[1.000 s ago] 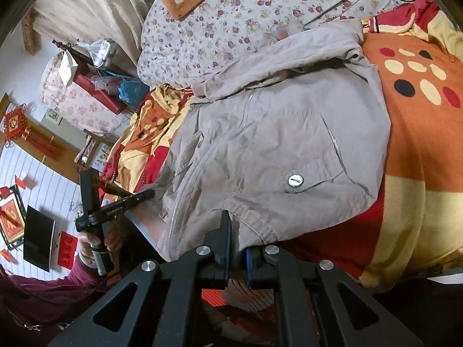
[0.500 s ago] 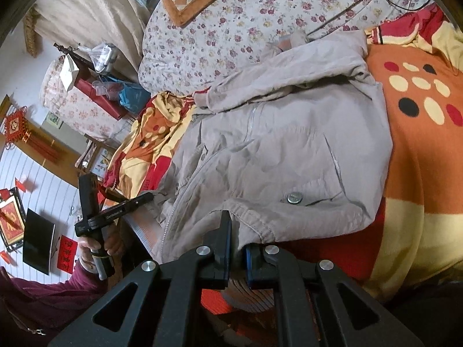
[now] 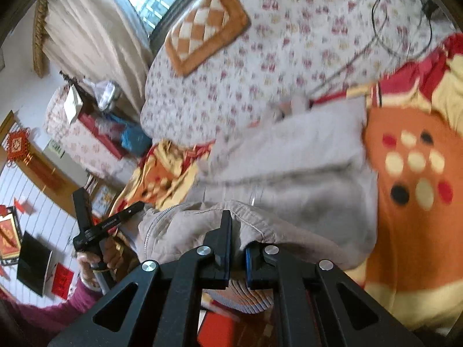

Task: Fold large clothes
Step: 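Carry the held ribbed hem over onto the collar with both grippers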

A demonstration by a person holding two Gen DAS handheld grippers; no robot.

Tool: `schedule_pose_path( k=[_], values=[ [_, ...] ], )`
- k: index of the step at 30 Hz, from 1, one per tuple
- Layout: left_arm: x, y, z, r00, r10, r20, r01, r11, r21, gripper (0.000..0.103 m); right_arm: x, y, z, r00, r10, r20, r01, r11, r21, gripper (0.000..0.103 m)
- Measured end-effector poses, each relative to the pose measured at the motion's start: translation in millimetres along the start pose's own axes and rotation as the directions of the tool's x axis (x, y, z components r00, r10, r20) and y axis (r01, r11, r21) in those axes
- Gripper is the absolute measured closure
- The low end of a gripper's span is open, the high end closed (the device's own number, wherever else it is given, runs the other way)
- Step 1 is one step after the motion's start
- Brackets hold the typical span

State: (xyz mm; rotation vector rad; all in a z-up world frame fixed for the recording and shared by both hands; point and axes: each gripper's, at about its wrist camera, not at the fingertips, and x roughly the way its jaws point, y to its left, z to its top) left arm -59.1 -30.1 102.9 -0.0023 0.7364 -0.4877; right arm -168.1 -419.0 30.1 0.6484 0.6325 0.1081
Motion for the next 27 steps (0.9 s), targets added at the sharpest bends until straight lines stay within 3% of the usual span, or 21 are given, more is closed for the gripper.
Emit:
schedule_pose_path(
  k=[9,16,23,26,27],
  values=[
    [72.0,-19.6,68.9,0.999,0.052,0.000,-0.052,0.999,-0.015,0.090,41.3,-30.2,69.8,0.994,-0.093,0.061,0.089,0.994,0.057,0.098],
    [164.3,-21.8,113.2,0.992,0.098,-0.078,-0.102,0.994,-0.036,0.090,88.8,-59.7,113.7,0.989,-0.138,0.046,0.133,0.986,0.097,0.098],
    [247.8,-3.0,131.7,0.983,0.103,-0.150,-0.122,0.985,-0.122,0.089,136.2,-100.3,140.8,0.985,-0.173,0.010,0.169,0.973,0.160,0.098],
    [277.2,-0.8,134.8,0.980,0.105,-0.167,-0.125,0.985,-0.115,0.080,160.1,-117.9,145.7,0.980,-0.200,-0.007,0.198,0.963,0.180,0.098],
    [283.7,0.4,136.9,0.981,0.104,-0.165,-0.124,0.986,-0.115,0.069,163.1,-120.8,147.3,0.979,-0.206,-0.006,0.204,0.962,0.179,0.097]
  ],
)
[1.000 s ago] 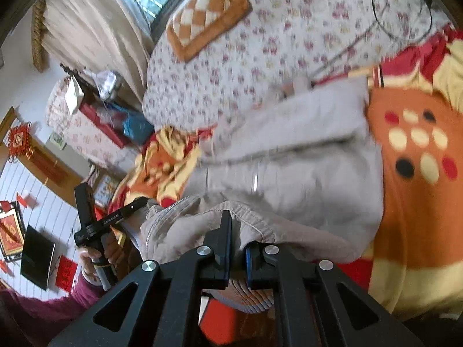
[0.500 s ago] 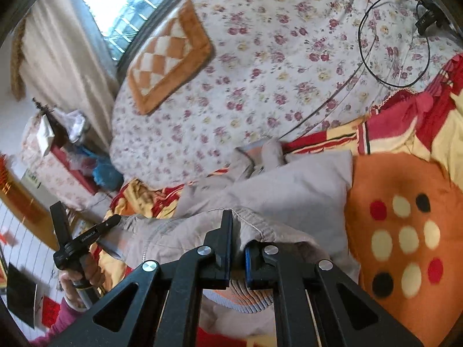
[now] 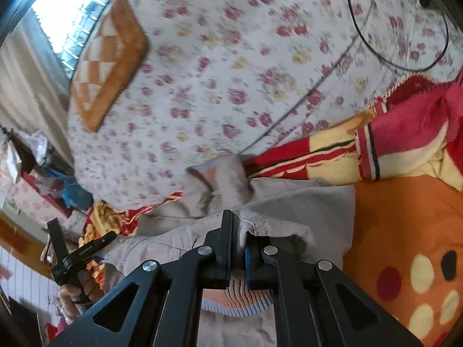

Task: Fold large clothes
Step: 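Carry the held ribbed hem over onto the collar with both grippers, then open both grippers to release the hem beside the collar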

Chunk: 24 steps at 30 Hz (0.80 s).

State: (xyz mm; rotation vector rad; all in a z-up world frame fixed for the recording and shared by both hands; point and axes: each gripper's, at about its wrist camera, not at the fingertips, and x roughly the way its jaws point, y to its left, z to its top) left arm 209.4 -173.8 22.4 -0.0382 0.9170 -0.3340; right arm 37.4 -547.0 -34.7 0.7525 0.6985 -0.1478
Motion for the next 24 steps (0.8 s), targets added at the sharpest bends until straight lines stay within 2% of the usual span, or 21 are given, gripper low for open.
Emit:
schedule_pose_path(
  k=[1,2,3,4,5,6,8,11,13,14,16,18,20,21,22,24],
  values=[
    [2.3,1.4,2.1,1.000,-0.011,0.003,0.011,1.000,-0.002,0.050,2.5,-1.2,2.2,1.000,-0.004,0.013,0.004,1.000,0.009,0.096],
    [1.3,3.5,4.2,1.000,-0.027,0.010,0.027,1.000,-0.008,0.042,2.5,-1.0,3.8,1.000,-0.006,0.015,0.006,1.000,0.006,0.092],
    [-2.6,6.9,6.1,0.999,-0.043,0.028,0.043,0.999,-0.018,0.029,-1.3,0.9,4.8,1.000,-0.007,0.022,0.007,1.000,-0.002,0.082],
    [-9.5,11.7,6.5,0.997,-0.057,0.051,0.058,0.998,-0.024,0.021,-7.0,3.3,4.4,0.999,-0.009,0.037,0.009,1.000,-0.009,0.076],
    [-16.7,14.1,6.8,0.995,-0.066,0.074,0.067,0.998,-0.020,0.019,-15.1,6.8,3.7,0.998,-0.011,0.064,0.012,1.000,-0.021,0.063],
    [-23.3,15.4,6.4,0.995,-0.061,0.085,0.062,0.998,-0.009,0.019,-27.3,11.5,2.4,0.995,-0.017,0.100,0.021,0.999,-0.039,0.056],
    [-34.7,16.0,1.0,0.995,-0.048,0.086,0.046,0.999,0.030,0.019,-44.2,20.0,-1.3,0.991,-0.033,0.127,0.043,0.996,-0.075,0.056],
    [-42.6,14.4,-17.9,0.995,-0.049,0.083,0.041,0.994,0.105,0.019,-51.3,44.6,-18.3,0.998,-0.050,0.049,0.060,0.972,-0.229,0.056],
    [-33.5,12.5,-30.9,0.998,-0.030,0.052,0.022,0.989,0.146,0.019,-41.9,59.8,-38.2,0.998,-0.051,-0.031,0.038,0.943,-0.331,0.059],
    [-29.9,10.7,-36.2,0.999,-0.017,0.034,0.011,0.987,0.161,0.019,-30.5,65.4,-46.7,0.994,-0.077,-0.078,0.043,0.928,-0.370,0.059],
    [-4.4,6.2,-42.8,0.998,0.067,-0.015,-0.062,0.978,0.197,0.020,-6.6,69.8,-53.7,0.982,-0.152,-0.112,0.094,0.907,-0.410,0.059],
    [21.8,6.3,-40.3,0.991,0.131,-0.039,-0.120,0.972,0.203,0.021,21.7,65.6,-47.6,0.972,-0.205,-0.116,0.144,0.907,-0.395,0.058],
    [40.5,8.2,-33.2,0.985,0.162,-0.049,-0.151,0.971,0.186,0.021,50.9,54.4,-29.6,0.966,-0.225,-0.128,0.172,0.927,-0.332,0.058],
    [49.6,13.5,-26.7,0.982,0.179,-0.055,-0.168,0.973,0.158,0.021,64.8,46.9,-19.4,0.957,-0.263,-0.121,0.217,0.928,-0.301,0.058],
    [54.3,17.3,-21.4,0.983,0.176,-0.060,-0.167,0.977,0.131,0.023,75.5,39.3,-9.1,0.946,-0.304,-0.109,0.266,0.926,-0.269,0.058],
    [56.1,23.5,-14.9,0.987,0.144,-0.067,-0.139,0.988,0.073,0.025,78.9,31.5,3.3,0.944,-0.314,-0.098,0.289,0.934,-0.210,0.059]
  ],
)
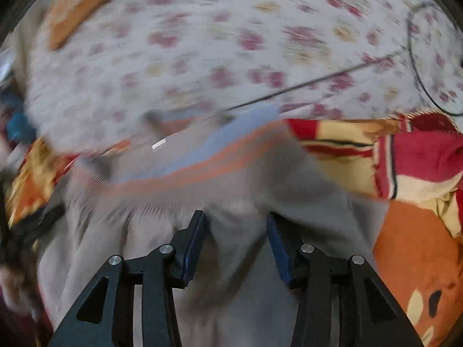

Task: Fold large clothes
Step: 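Open both grippers to release the hem beside the collar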

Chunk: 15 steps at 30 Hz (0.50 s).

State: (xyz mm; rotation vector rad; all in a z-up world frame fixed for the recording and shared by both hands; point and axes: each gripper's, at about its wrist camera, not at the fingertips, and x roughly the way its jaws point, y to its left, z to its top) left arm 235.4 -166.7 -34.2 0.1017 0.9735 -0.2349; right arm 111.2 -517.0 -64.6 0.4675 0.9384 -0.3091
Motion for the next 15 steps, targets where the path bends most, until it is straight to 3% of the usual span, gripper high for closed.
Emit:
schedule_pose_path(
  k=[2,4,5,6,10,12,13,14,15],
  values=[
    [-7.9,7.8,-0.3,0.999,-0.034,0.016,0.034,0.999,-0.014,0.024,-11.7,-0.7,2.0,0.999,0.032,0.027,-0.032,0.999,0.020,0.056],
    [-15.9,10.0,-6.3,0.999,-0.023,0.027,0.023,1.000,0.009,0.024,-30.4,7.4,-3.9,0.995,0.078,0.060,-0.077,0.997,-0.020,0.054],
    [-18.3,12.7,-10.4,0.999,-0.026,0.029,0.026,1.000,0.012,0.024,-35.5,12.5,-6.4,0.994,0.088,0.065,-0.085,0.995,-0.042,0.047],
    [-21.7,14.0,-14.0,0.999,-0.038,0.032,0.038,0.999,0.012,0.024,-39.2,20.1,-9.9,0.994,0.097,0.057,-0.093,0.993,-0.070,0.040],
    [-41.1,15.2,-32.9,0.997,-0.072,0.042,0.071,0.997,0.021,0.023,-29.1,54.5,-24.8,0.984,0.173,-0.047,-0.178,0.974,-0.136,0.036],
    [-51.9,7.8,-44.7,0.996,-0.068,0.050,0.065,0.996,0.058,0.023,-16.1,77.4,-31.2,0.989,0.130,-0.062,-0.141,0.966,-0.215,0.035],
    [-55.3,2.7,-50.5,0.997,-0.055,0.059,0.050,0.995,0.085,0.023,-8.3,87.4,-34.3,0.996,0.072,-0.051,-0.083,0.961,-0.265,0.037],
    [-60.3,-2.1,-54.9,0.997,-0.043,0.068,0.036,0.994,0.102,0.023,-0.8,94.7,-35.4,0.999,0.009,-0.034,-0.019,0.954,-0.300,0.048],
    [-60.2,-5.5,-58.3,0.997,-0.026,0.077,0.017,0.992,0.121,0.023,9.5,97.9,-34.1,0.997,-0.074,-0.003,0.070,0.947,-0.314,0.074]
  ],
)
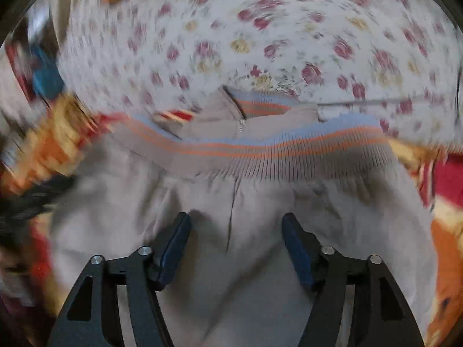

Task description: Fold large clothes

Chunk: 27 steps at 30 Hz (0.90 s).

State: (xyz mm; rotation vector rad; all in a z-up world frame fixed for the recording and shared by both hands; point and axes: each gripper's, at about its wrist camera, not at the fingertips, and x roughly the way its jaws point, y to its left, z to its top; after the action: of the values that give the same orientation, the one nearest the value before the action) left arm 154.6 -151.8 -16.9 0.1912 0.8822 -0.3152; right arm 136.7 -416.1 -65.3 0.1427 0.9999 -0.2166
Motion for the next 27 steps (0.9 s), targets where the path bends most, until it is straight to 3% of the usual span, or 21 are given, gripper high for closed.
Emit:
schedule_pose_path(
  k=[2,5,8,12,18,22,24,27],
  values=[
    [-0.9,-6.3,-3.5,1.000,0.016,0.002,-0.016,1.000,0.021,0.023,13.2,-7.6,6.8,0.999,-0.053,0.007,0.052,0.997,0.053,0.083],
    [-2.7,-7.8,-5.0,1.000,0.010,-0.006,-0.010,1.000,0.009,0.023,18.8,-28.4,9.9,1.000,0.011,0.015,-0.014,0.986,0.169,0.083],
    [-7.2,-6.3,-4.0,1.000,0.006,-0.005,-0.006,1.000,0.002,0.023,-1.3,-35.9,2.5,0.999,0.021,0.029,-0.026,0.984,0.176,0.074],
    [-23.1,-6.1,-4.4,1.000,-0.010,0.027,0.011,1.000,-0.018,0.023,-49.8,-50.4,-16.0,0.996,0.042,0.078,-0.055,0.984,0.169,0.054],
    [-29.6,-12.2,-15.4,1.000,0.003,0.027,-0.003,1.000,0.012,0.023,-87.5,-82.9,-47.3,0.994,-0.044,0.102,0.026,0.986,0.168,0.053],
    [-10.0,-17.5,-23.5,0.999,0.041,-0.027,-0.040,0.999,0.033,0.020,-63.9,-105.1,-62.6,0.974,-0.226,0.011,0.222,0.963,0.154,0.054],
    [-7.1,-17.2,-23.0,0.999,0.035,-0.039,-0.035,0.999,0.012,0.020,-53.9,-121.3,-67.7,0.978,-0.206,-0.017,0.205,0.959,0.197,0.055],
    [-11.7,-12.7,-20.1,0.999,0.016,-0.051,-0.017,0.999,-0.028,0.020,-68.7,-130.7,-69.4,0.986,-0.166,0.012,0.157,0.951,0.266,0.055]
  ],
)
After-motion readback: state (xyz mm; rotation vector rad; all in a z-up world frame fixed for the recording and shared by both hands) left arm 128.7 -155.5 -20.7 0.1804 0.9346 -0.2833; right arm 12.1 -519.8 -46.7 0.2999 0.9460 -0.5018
